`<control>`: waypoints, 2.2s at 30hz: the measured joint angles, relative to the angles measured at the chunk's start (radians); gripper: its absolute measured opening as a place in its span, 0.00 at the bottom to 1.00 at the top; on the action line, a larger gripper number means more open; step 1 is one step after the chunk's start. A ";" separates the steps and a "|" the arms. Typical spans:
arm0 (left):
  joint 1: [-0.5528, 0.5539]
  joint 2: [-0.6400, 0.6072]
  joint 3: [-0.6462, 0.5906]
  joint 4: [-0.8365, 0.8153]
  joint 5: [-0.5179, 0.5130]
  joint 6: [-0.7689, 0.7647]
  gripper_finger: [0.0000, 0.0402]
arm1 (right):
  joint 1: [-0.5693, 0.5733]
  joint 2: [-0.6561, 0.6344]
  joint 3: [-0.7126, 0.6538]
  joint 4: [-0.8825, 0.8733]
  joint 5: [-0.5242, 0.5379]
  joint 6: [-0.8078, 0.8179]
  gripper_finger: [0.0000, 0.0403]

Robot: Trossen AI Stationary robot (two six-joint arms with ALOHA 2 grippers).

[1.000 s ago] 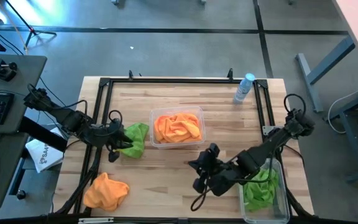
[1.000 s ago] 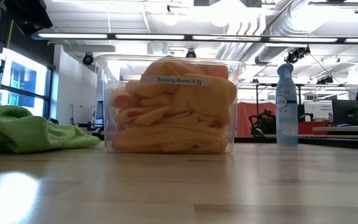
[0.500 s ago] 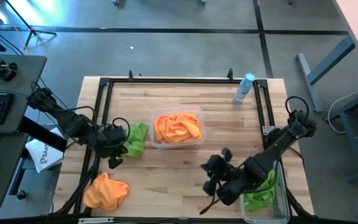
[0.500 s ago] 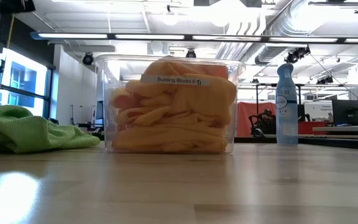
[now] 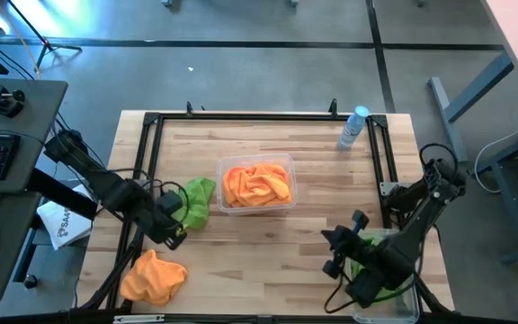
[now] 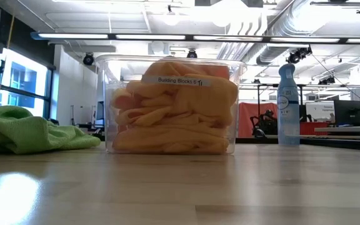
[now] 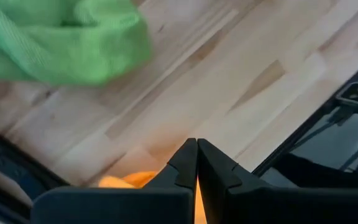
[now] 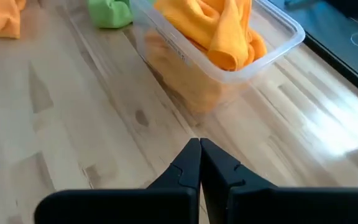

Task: Sort microfiber towel by color & place in baskets
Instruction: Put the yellow microfiber cloth into the top transparent bin

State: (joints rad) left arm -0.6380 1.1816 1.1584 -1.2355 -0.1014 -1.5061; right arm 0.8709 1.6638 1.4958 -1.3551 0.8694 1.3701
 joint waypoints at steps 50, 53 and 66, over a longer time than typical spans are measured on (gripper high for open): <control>-0.223 0.381 -0.001 0.174 0.328 0.111 0.18 | -0.113 -0.590 -0.779 1.114 -0.277 -0.567 0.00; -0.247 0.381 -0.001 0.199 0.326 0.034 0.18 | -0.113 -0.590 -0.779 1.114 -0.277 -0.567 0.00; -0.364 0.381 -0.001 0.248 0.326 -0.285 0.18 | -0.113 -0.590 -0.779 1.119 -0.276 -0.560 0.00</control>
State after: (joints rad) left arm -1.0023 1.5623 1.1576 -0.9870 0.2247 -1.7912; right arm 0.7577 1.0740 0.7166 -0.2356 0.5930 0.8104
